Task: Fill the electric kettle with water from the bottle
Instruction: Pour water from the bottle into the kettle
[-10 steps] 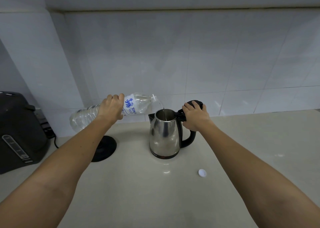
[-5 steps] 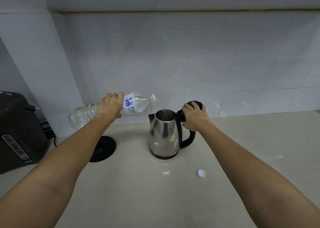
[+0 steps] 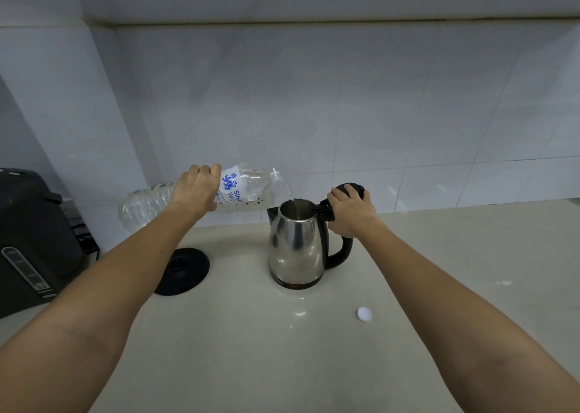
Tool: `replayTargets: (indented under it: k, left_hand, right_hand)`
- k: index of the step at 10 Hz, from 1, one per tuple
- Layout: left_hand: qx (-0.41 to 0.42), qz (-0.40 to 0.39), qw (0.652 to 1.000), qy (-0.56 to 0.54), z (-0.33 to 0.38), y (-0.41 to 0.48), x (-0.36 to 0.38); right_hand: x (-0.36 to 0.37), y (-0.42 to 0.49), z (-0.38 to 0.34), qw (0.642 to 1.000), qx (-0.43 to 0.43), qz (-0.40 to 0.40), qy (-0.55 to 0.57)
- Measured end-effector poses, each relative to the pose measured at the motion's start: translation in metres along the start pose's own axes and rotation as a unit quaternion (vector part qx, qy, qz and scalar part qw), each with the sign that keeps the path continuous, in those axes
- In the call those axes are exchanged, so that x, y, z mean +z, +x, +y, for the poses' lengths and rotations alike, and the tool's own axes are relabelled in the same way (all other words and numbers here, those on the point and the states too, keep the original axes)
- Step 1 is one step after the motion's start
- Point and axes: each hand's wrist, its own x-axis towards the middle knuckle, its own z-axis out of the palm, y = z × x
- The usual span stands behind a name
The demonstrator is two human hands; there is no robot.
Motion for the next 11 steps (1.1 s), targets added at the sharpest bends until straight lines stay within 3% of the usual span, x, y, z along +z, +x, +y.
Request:
replayTargets:
  k: [11]
  left_hand:
    - [0.002, 0.005, 1.0, 0.012, -0.0073, 0.003, -0.0058]
  right_hand:
    - [0.0018, -0.0002, -0.0001, 1.0, 0.001, 0.003, 0.005]
